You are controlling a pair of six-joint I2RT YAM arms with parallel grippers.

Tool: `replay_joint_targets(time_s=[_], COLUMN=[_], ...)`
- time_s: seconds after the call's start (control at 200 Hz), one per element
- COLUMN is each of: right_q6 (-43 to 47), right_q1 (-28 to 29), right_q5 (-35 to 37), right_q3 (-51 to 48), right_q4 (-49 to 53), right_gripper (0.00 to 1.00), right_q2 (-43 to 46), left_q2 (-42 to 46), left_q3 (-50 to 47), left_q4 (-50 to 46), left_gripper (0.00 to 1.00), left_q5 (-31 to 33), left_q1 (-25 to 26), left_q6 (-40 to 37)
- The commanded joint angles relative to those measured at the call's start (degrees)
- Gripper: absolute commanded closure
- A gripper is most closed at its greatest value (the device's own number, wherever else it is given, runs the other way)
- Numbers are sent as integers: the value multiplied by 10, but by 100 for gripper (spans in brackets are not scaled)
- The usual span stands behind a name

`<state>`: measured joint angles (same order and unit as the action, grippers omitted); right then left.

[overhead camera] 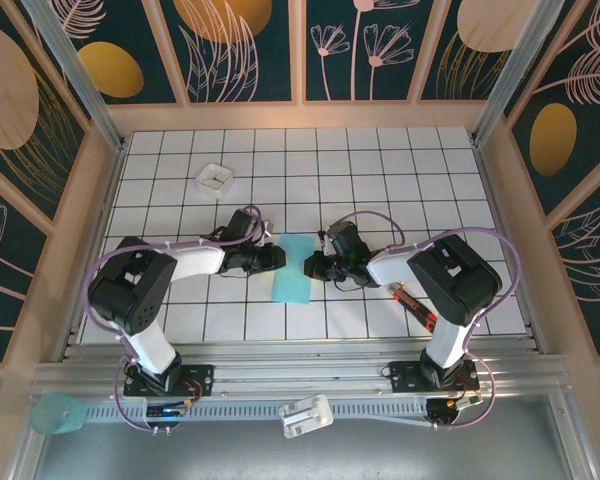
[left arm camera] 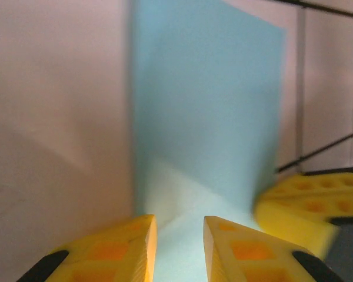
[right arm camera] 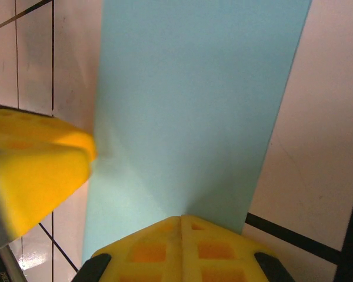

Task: Fold a paper plane with a square sheet of paper (pick it up from the middle)
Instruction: First fold in half a square sheet of paper at the center of the table.

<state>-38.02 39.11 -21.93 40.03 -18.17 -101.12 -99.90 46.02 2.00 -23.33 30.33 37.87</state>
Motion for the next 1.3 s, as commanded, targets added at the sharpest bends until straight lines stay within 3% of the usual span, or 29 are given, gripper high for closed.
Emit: replay_joint_targets(time_s=[0.0, 0.165, 0.365, 0.61, 0.996, 1.296], right_q6=[19, 27, 32, 33, 37, 38], right_q1=[-13, -17, -19, -18, -22, -26], right_q5=[85, 85, 83, 81, 81, 81], right_q3=[-35, -32, -25, -20, -28, -27], right_q4=[153, 159, 164, 162, 164, 165], right_gripper=[100, 100, 100, 100, 100, 100], right_q2=[-25, -22, -18, -25, -22, -20], left_q2=[-15, 2, 48, -34, -93, -58], left_q3=[-2, 4, 9, 67, 115, 110], left_q4=[-10, -32, 27, 37, 5, 69], left_gripper=[71, 71, 68, 68, 71, 65], left_q5=[18, 42, -32, -43, 40, -58], left_q1=[-11, -18, -18, -18, -40, -21], left_q6=[-27, -47, -5, -6, -25, 8])
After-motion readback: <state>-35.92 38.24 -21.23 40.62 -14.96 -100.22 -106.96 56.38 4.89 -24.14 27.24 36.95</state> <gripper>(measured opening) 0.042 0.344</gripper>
